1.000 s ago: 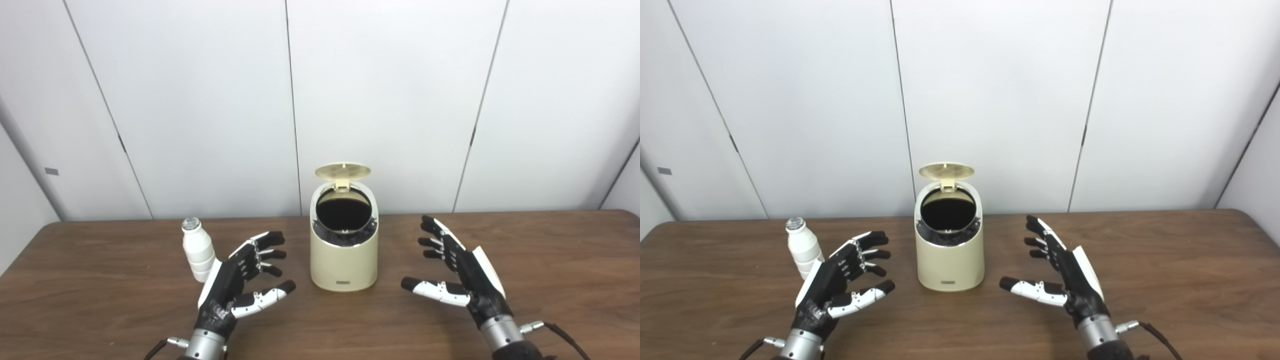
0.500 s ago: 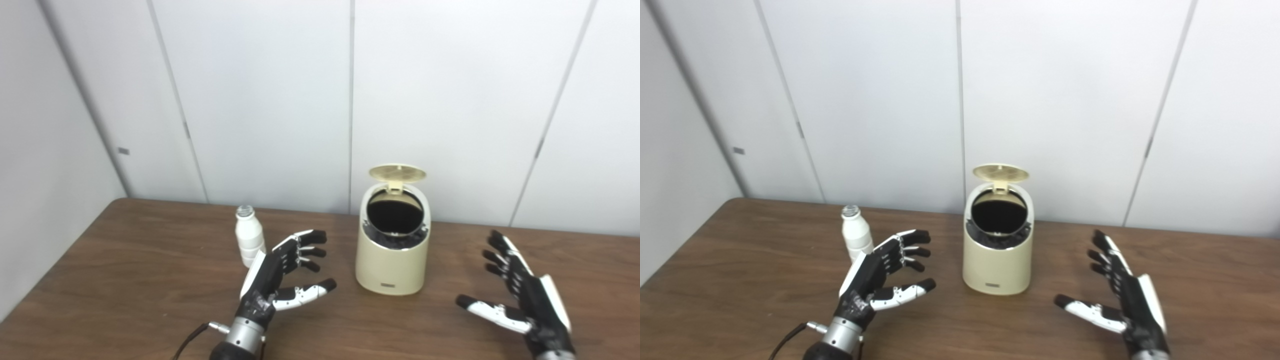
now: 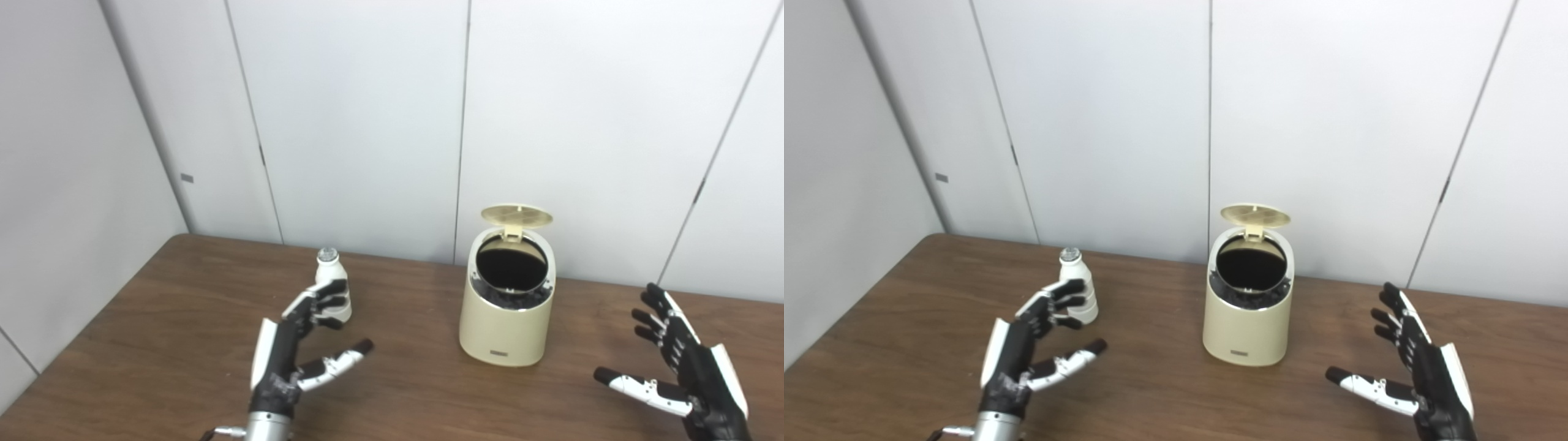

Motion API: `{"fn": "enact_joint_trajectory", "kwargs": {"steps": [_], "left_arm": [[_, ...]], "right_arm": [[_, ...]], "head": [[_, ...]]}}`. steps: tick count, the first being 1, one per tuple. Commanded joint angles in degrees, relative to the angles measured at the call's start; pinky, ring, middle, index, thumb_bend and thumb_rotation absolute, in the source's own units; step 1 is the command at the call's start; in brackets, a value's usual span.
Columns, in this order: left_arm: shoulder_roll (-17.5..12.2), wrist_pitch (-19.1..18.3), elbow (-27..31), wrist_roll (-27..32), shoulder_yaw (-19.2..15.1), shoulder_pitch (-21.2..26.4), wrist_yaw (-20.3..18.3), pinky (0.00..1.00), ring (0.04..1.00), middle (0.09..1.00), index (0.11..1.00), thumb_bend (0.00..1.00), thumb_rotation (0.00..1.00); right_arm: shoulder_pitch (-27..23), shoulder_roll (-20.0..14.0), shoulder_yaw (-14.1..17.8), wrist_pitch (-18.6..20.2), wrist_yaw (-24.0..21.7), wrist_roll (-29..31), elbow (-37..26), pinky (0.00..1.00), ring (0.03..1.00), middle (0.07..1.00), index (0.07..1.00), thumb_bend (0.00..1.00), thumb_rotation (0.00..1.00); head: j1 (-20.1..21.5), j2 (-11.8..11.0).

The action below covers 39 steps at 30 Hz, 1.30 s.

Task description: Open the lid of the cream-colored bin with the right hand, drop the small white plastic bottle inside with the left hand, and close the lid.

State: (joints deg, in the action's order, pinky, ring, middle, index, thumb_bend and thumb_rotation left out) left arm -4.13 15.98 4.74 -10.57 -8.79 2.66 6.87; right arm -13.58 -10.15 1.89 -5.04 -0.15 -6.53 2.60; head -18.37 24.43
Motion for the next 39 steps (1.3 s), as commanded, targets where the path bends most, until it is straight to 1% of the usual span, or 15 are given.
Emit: {"fn": "enact_joint_trajectory", "kwargs": {"steps": [1,3,5,8,11,13,17,19,22,25,27,29,31,35,39], "left_arm": [[-0.23,0.65,2.22,0.12,-0.77,1.07,1.5,0.57,0.693,0.741,0.755,0.7,0.04],[-0.74,0.74,1.75,-0.7,-1.61,1.06,2.39,0.55,0.657,0.707,0.724,0.69,0.02],[-1.09,1.04,1.1,-2.19,-2.35,1.28,3.67,0.56,0.659,0.7,0.71,0.7,0.03],[-1.88,0.98,-0.39,-4.36,-3.65,2.28,5.75,0.57,0.684,0.719,0.72,0.69,0.03],[-2.94,0.66,-2.25,-4.64,-4.66,3.84,6.96,0.56,0.692,0.734,0.734,0.69,0.01],[-3.78,0.24,-3.45,-4.72,-5.01,4.81,7.37,0.57,0.706,0.75,0.749,0.7,0.01],[-5.22,-0.81,-5.47,-3.74,-4.51,6.17,6.34,0.55,0.685,0.756,0.763,0.7,0.0],[-5.59,-1.41,-6.73,-4.17,-4.1,6.76,6.41,0.57,0.716,0.791,0.797,0.71,0.02],[-6.14,-1.25,-9.1,-3.61,-3.68,7.95,6.45,0.6,0.761,0.827,0.83,0.72,0.02],[-6.66,-1.73,-10.69,-4.39,-3.03,9.1,6.48,0.64,0.78,0.848,0.862,0.72,0.06],[-6.88,-2.03,-11.55,-4.21,-2.71,9.84,6.38,0.66,0.787,0.856,0.874,0.72,0.06],[-7.09,-1.91,-12.74,-3.15,-2.44,10.81,5.86,0.68,0.798,0.859,0.88,0.73,0.05],[-7.22,-1.93,-14.09,-3.08,-2.13,11.93,6.03,0.68,0.8,0.855,0.878,0.74,0.06],[-7.6,-2.47,-16.36,-5.56,-1.26,13.69,7.56,0.67,0.774,0.826,0.854,0.78,0.11],[-7.67,-2.62,-18.58,-6.76,-0.86,14.81,8.94,0.67,0.76,0.81,0.839,0.79,0.12]], "right_arm": [[-1.32,-0.08,0.15,0.65,-0.28,0.39,-2.91,0.81,0.853,0.924,0.94,0.75,0.14],[-1.18,0.06,-0.02,1.79,-0.2,0.06,-4.11,0.79,0.85,0.923,0.938,0.74,0.12],[-1.07,0.4,-0.1,3.32,-0.1,0.07,-5.48,0.79,0.845,0.918,0.934,0.73,0.11],[-0.94,0.76,-0.37,5.51,-0.18,0.01,-7.3,0.79,0.847,0.917,0.934,0.72,0.09],[-0.84,1.03,-0.68,7.12,-0.17,-0.35,-8.71,0.78,0.845,0.918,0.936,0.7,0.08],[-0.76,1.15,-0.9,7.95,-0.14,-0.73,-9.54,0.78,0.847,0.921,0.938,0.69,0.06],[-0.6,1.11,-1.03,8.66,-0.2,-0.77,-10.13,0.8,0.855,0.926,0.94,0.69,0.03],[-0.54,0.92,-0.99,8.31,-0.33,-0.57,-10.01,0.8,0.86,0.929,0.943,0.7,0.03],[-0.52,1.04,-0.85,8.57,-0.32,-0.25,-10.46,0.8,0.855,0.926,0.945,0.7,0.04],[-0.47,0.86,-1.09,8.47,-0.42,-0.63,-10.67,0.79,0.854,0.927,0.938,0.7,0.03],[-0.42,0.78,-1.28,8.79,-0.57,-0.87,-10.92,0.8,0.858,0.93,0.939,0.7,0.02],[-0.35,0.84,-1.41,9.31,-0.69,-1.05,-11.38,0.81,0.857,0.931,0.942,0.7,0.01],[-0.25,0.96,-1.49,9.66,-0.71,-1.17,-11.83,0.81,0.857,0.931,0.942,0.69,0.0],[-0.1,0.97,-1.49,9.96,-0.75,-1.31,-12.2,0.82,0.855,0.931,0.946,0.7,0.0],[-0.07,1.12,-1.43,9.77,-0.81,-1.05,-12.57,0.81,0.853,0.93,0.941,0.7,0.0]], "head": [[-0.21,0.08],[-0.34,0.05],[-0.48,0.06],[-0.48,0.06],[-0.48,0.06],[-0.48,0.06],[-0.28,0.18],[-0.32,0.25],[-0.35,0.22],[-0.41,0.24],[-0.41,0.24],[-0.18,0.31],[-0.16,0.34],[0.07,0.5],[0.36,0.69]]}}
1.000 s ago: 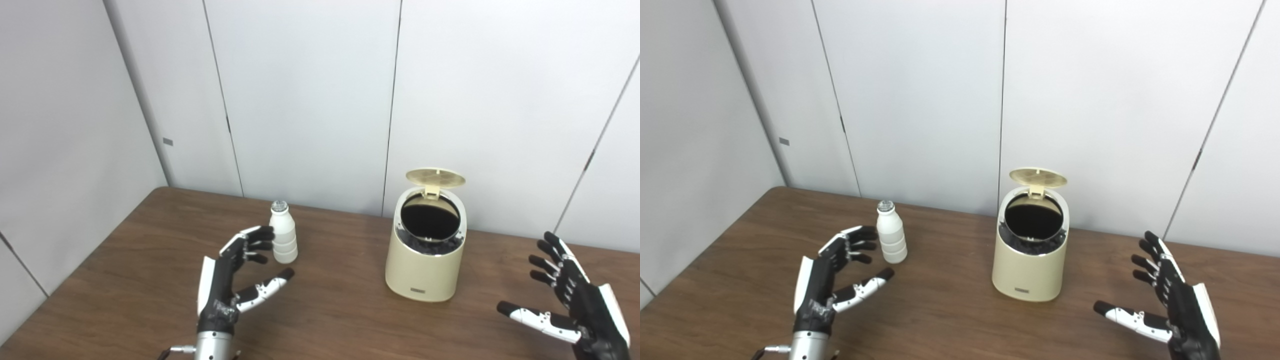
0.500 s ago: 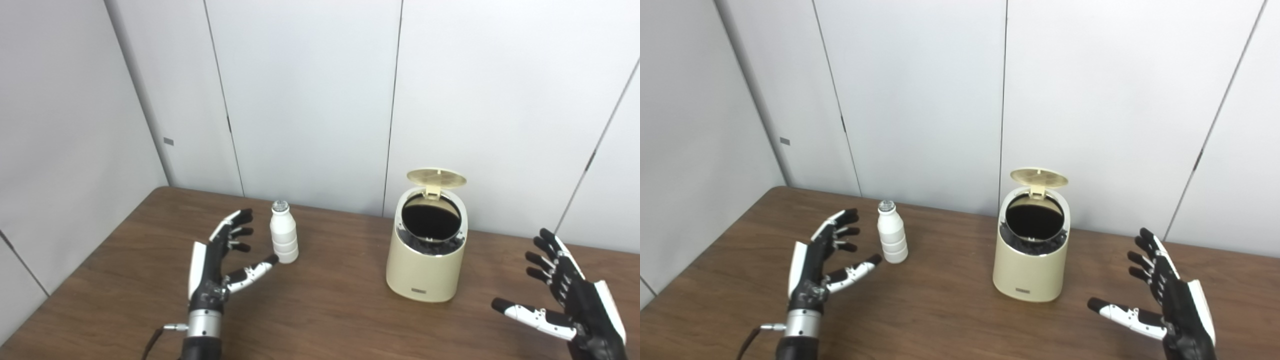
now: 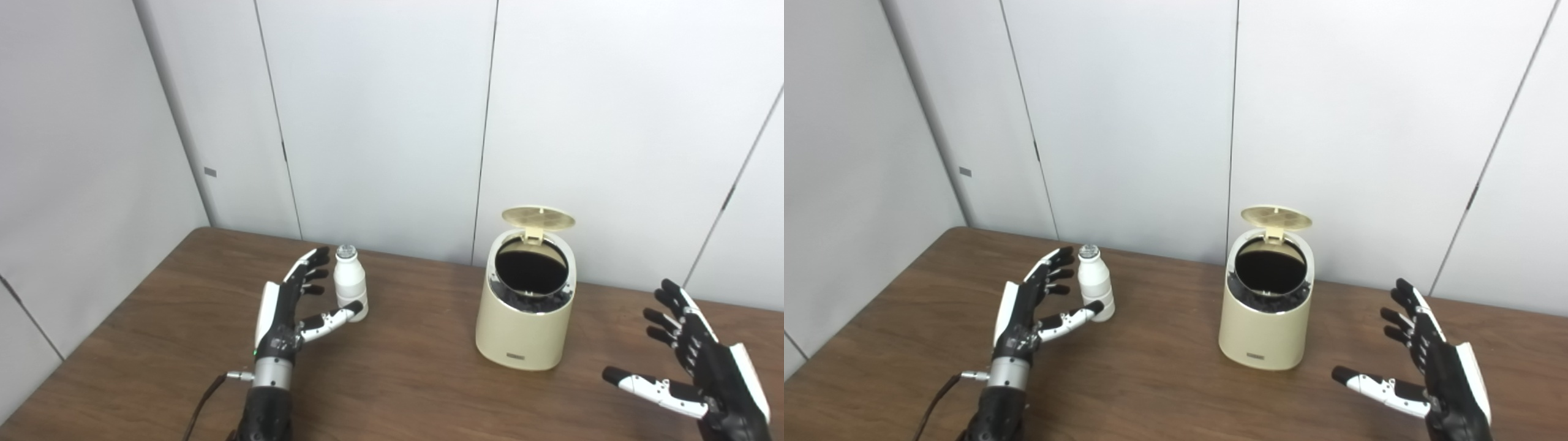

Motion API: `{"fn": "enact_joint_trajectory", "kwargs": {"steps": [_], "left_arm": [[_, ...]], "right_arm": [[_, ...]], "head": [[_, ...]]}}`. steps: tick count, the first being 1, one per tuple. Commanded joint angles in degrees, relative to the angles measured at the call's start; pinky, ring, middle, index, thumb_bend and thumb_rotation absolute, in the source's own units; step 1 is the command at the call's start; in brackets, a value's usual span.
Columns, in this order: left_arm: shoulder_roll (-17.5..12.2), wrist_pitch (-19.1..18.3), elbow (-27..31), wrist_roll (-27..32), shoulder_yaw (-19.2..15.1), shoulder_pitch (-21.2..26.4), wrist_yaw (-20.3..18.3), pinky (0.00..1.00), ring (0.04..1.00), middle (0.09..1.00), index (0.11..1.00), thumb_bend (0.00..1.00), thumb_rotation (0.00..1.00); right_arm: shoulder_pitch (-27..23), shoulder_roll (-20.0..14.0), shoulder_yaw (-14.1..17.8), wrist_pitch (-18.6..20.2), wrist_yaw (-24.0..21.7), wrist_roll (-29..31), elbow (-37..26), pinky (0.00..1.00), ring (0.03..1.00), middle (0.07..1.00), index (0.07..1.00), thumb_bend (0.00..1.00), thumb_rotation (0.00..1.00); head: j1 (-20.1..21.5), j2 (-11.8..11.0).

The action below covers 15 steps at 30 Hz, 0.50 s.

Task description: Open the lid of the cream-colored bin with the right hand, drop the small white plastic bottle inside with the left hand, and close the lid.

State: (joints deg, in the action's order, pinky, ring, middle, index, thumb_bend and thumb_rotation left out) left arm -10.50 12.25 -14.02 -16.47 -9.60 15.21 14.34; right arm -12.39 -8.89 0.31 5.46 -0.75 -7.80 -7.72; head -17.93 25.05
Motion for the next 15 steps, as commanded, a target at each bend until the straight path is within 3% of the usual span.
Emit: {"fn": "enact_joint_trajectory", "kwargs": {"steps": [1,15], "left_arm": [[-1.33,1.16,-0.15,-0.92,0.03,2.38,1.67,0.67,0.759,0.809,0.837,0.78,0.12],[-1.73,3.42,-7.13,-0.32,1.04,4.45,3.29,0.65,0.754,0.806,0.84,0.77,0.15]], "right_arm": [[-1.24,-0.14,0.14,-0.73,-0.23,0.25,-2.31,0.81,0.853,0.93,0.94,0.7,0.0],[-0.82,0.15,-0.2,0.96,-0.46,-0.3,-4.34,0.8,0.841,0.924,0.941,0.69,0.0]], "head": [[-0.08,0.08],[0.47,0.58]]}}
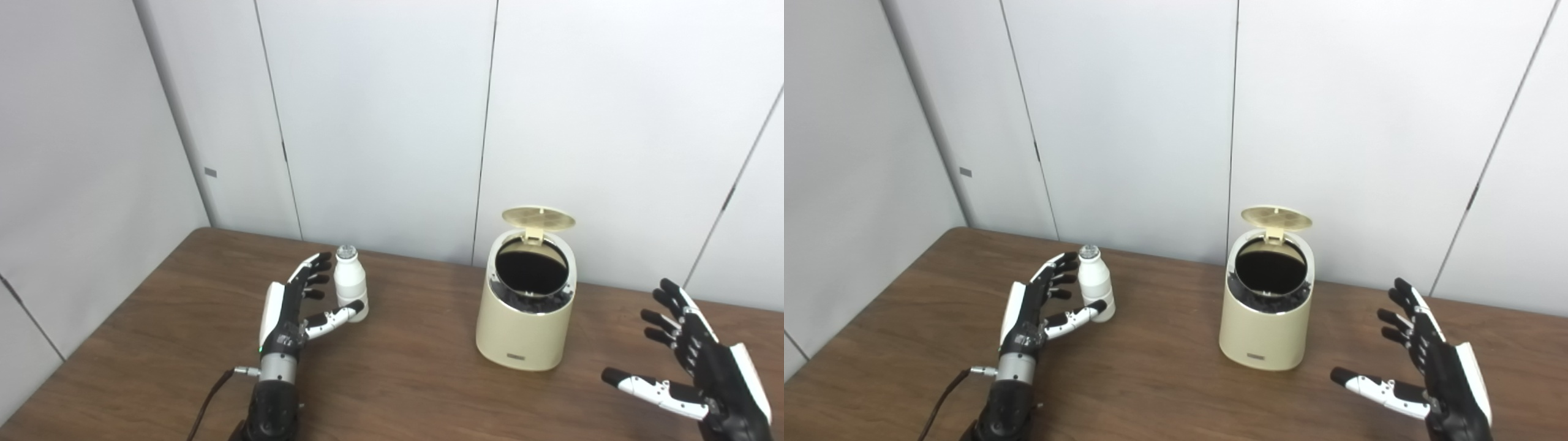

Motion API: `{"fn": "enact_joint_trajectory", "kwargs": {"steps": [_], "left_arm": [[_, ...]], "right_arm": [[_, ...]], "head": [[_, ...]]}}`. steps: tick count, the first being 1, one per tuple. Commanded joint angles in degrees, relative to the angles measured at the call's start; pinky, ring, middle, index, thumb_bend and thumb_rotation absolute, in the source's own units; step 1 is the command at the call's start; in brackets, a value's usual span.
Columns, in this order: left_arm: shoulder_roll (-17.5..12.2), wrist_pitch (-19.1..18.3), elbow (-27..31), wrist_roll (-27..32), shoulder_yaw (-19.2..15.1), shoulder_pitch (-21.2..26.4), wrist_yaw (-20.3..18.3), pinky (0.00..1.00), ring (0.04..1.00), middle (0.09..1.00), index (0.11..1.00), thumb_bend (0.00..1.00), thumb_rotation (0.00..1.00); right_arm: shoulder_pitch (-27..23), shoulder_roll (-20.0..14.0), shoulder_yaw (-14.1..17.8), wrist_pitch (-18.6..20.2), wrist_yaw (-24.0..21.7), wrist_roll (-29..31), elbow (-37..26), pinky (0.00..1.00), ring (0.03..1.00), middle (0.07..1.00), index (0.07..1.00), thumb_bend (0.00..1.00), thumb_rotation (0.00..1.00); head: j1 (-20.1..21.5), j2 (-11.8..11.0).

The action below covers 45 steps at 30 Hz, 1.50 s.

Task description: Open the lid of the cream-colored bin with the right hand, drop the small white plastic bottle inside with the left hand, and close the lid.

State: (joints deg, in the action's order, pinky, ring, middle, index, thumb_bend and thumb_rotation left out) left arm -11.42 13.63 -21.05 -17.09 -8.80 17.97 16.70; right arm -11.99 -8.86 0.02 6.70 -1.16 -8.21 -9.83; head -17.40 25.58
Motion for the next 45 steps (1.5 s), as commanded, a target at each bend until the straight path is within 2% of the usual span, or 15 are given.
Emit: {"fn": "enact_joint_trajectory", "kwargs": {"steps": [1,13,24,28,30,31,32,34,39,45], "left_arm": [[-0.83,2.03,-0.21,0.31,0.28,1.72,1.0,0.65,0.755,0.806,0.839,0.76,0.15],[-0.81,1.84,-2.68,-0.55,1.27,2.37,2.01,0.63,0.739,0.802,0.828,0.76,0.15],[-0.13,2.52,-5.48,1.7,1.78,3.01,0.87,0.61,0.71,0.77,0.797,0.76,0.08],[0.13,1.59,-6.69,2.02,2.07,3.48,1.01,0.57,0.665,0.724,0.76,0.77,0.07],[0.04,3.31,-7.83,1.39,2.38,3.85,2.05,0.52,0.59,0.651,0.698,0.77,0.03],[0.03,4.09,-8.36,1.05,2.49,4.06,2.67,0.47,0.537,0.572,0.666,0.66,0.01],[0.04,4.53,-8.7,0.78,2.57,4.22,3.17,0.42,0.477,0.495,0.598,0.57,0.01],[0.0,4.28,-9.15,-0.06,2.77,4.48,4.12,0.35,0.425,0.466,0.565,0.52,0.0],[-0.24,4.01,-9.71,-0.36,3.18,4.88,4.37,0.31,0.402,0.464,0.532,0.5,0.0],[-0.75,4.18,-9.85,-0.58,3.42,4.88,4.19,0.29,0.393,0.459,0.532,0.5,0.0]], "right_arm": [[-1.22,0.13,0.11,-0.23,-0.1,0.18,-2.28,0.8,0.842,0.925,0.942,0.69,0.0],[-0.95,0.36,0.16,0.11,-0.14,0.25,-2.95,0.79,0.841,0.922,0.931,0.7,0.0],[-0.95,0.33,0.03,-0.02,0.11,-0.45,-3.18,0.77,0.83,0.914,0.929,0.7,0.02],[-0.76,0.42,0.23,0.47,0.03,-0.12,-3.76,0.77,0.822,0.913,0.927,0.7,0.02],[-0.7,0.53,0.26,1.0,0.0,-0.02,-4.24,0.76,0.821,0.913,0.923,0.71,0.03],[-0.68,0.59,0.27,1.18,0.05,-0.04,-4.41,0.76,0.824,0.914,0.923,0.7,0.03],[-0.66,0.59,0.28,1.22,0.07,-0.01,-4.46,0.77,0.825,0.912,0.921,0.71,0.03],[-0.61,0.5,0.27,1.01,0.03,-0.02,-4.39,0.77,0.829,0.914,0.922,0.7,0.03],[-0.59,0.34,0.22,0.7,-0.12,-0.02,-4.22,0.78,0.834,0.917,0.927,0.7,0.03],[-0.61,0.38,0.13,0.71,-0.11,-0.07,-3.93,0.78,0.83,0.917,0.926,0.7,0.04]], "head": [[-0.06,0.06],[0.54,0.58],[0.82,0.93],[0.8,1.34],[0.84,1.45],[0.85,1.54],[0.9,1.6],[0.91,1.61],[0.89,1.77],[0.97,1.79]]}}
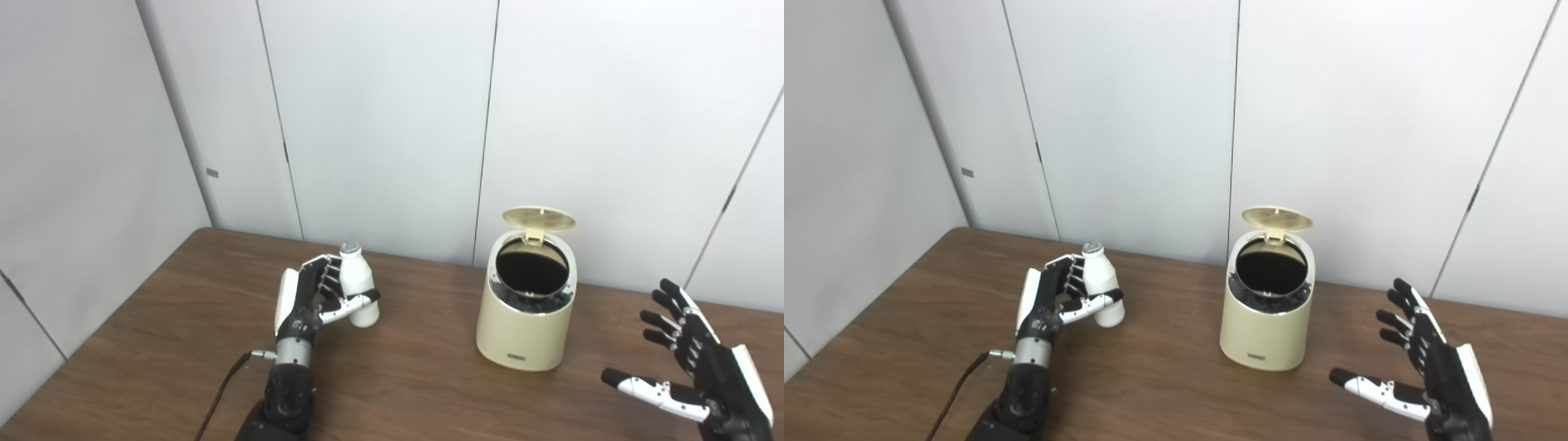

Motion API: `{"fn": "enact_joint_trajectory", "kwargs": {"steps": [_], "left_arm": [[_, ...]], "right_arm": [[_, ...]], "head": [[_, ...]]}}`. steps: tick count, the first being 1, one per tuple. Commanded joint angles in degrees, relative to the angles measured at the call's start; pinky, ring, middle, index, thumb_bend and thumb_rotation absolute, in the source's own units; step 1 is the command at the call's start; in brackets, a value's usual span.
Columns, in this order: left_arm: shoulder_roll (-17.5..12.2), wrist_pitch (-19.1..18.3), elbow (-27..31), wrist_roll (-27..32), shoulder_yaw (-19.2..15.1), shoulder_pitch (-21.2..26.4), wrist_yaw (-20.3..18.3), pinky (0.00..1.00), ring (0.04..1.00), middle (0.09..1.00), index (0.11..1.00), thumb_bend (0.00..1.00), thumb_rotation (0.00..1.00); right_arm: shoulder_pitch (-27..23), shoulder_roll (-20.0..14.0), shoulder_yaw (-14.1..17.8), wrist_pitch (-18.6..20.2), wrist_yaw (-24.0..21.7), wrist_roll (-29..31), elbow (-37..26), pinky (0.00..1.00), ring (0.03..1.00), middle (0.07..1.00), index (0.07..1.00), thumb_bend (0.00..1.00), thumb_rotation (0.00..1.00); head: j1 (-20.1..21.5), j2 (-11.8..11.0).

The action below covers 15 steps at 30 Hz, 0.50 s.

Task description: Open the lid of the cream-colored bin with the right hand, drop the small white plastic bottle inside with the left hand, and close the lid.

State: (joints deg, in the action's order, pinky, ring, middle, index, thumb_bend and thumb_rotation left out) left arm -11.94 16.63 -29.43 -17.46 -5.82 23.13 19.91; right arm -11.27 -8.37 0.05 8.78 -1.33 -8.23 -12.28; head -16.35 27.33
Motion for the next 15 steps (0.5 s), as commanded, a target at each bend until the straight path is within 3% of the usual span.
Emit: {"fn": "enact_joint_trajectory", "kwargs": {"steps": [1,7,15], "left_arm": [[-0.27,0.71,-1.3,-0.19,0.44,-0.32,0.87,0.29,0.393,0.458,0.532,0.5,0.0],[-1.16,2.69,-0.53,-1.03,1.19,-0.68,1.05,0.32,0.402,0.462,0.529,0.5,0.0],[-2.83,9.99,5.95,-0.36,4.89,-1.32,-1.34,0.36,0.425,0.485,0.513,0.5,0.0]], "right_arm": [[-1.34,-0.11,0.07,-1.29,0.05,-0.08,-1.43,0.79,0.835,0.919,0.926,0.7,0.04],[-1.38,0.05,-0.21,-2.04,0.28,-0.48,-0.6,0.79,0.84,0.923,0.929,0.7,0.03],[-1.78,-0.06,-0.62,-6.85,1.13,-1.21,4.86,0.79,0.831,0.918,0.93,0.73,0.09]], "head": [[-0.08,0.04],[1.06,-0.21],[5.67,-0.94]]}}
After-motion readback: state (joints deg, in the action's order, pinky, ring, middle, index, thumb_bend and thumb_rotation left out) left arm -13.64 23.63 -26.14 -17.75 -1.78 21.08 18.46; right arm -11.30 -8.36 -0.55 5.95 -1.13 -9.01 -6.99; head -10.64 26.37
